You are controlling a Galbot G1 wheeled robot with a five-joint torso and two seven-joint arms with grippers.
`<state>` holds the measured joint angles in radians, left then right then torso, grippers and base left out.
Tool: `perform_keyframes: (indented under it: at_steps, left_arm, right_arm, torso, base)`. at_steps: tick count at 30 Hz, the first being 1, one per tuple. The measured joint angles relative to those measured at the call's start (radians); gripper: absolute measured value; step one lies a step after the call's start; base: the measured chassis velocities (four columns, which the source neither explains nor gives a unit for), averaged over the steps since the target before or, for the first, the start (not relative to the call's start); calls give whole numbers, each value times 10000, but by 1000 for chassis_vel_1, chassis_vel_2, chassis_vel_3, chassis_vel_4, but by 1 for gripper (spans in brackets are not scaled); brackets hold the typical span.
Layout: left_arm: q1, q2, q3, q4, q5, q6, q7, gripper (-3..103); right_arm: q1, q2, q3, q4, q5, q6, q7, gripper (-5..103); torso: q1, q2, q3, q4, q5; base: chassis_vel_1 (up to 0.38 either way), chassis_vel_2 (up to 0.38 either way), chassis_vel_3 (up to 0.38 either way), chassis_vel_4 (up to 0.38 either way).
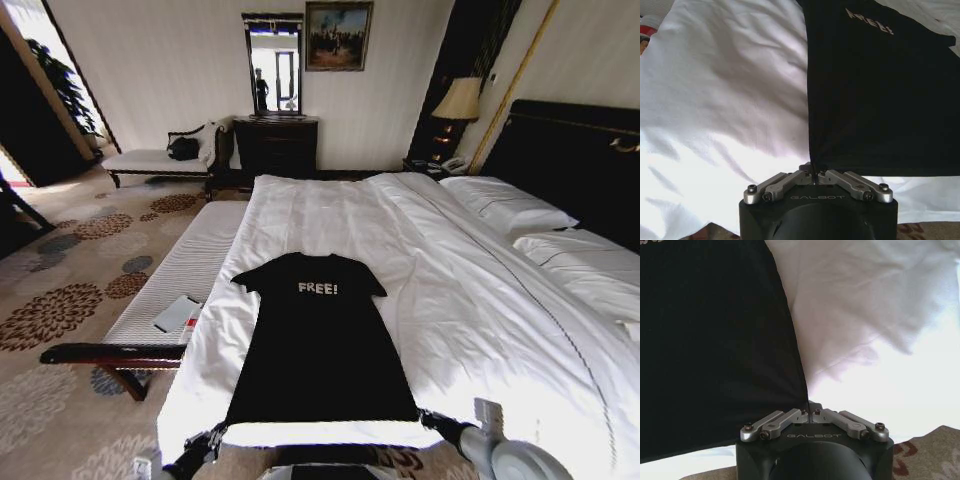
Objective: Fold the clothes on the bed.
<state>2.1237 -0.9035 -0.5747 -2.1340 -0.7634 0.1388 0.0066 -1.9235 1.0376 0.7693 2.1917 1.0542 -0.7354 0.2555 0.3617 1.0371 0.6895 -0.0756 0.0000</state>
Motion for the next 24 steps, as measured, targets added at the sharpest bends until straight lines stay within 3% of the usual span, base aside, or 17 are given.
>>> perform_keyframes:
  at_steps: [4,5,7,11,13,17,20,24]
  left_arm:
    - [-75,-50,167,-61,193,35,-6,-2]
    - [-98,-75,241,-91,276,93,-28,7]
    - [-113,-91,263,-110,319,113,-29,7]
    - [-75,-118,140,-317,460,153,-25,28]
    - [-32,-119,88,-365,478,156,-24,33]
    - [168,-177,-63,-456,787,86,-18,44]
    - [285,-366,-198,-636,941,8,-14,60]
    - [153,-808,-468,-1056,996,-42,-11,72]
  right_arm:
    - [54,4,-69,0,2,0,30,-3]
    - [56,19,-92,2,0,-1,37,7]
    - [56,28,-102,10,-12,-2,37,7]
    - [59,54,-78,135,-50,-2,47,28]
    - [56,60,-64,168,-65,-2,47,28]
    - [39,138,-59,258,-256,-2,45,44]
    - [65,166,79,322,-567,0,-24,61]
    - [313,34,625,436,-311,412,-40,71]
  torso:
    - [0,-1,0,1,1]
    - [0,-1,1,0,1]
    - [0,-1,0,1,1]
    - [0,-1,0,0,1]
    - [0,-1,0,0,0]
    - [0,-1,0,0,1]
    - [-1,0,0,0,1]
    - [0,-1,0,-2,3]
  base:
    - [0,0,0,0]
    - [0,0,0,0]
    - [0,0,0,0]
    - [0,0,0,0]
    - [0,0,0,0]
    - [0,0,0,0]
    - [0,0,0,0]
    - [0,0,0,0]
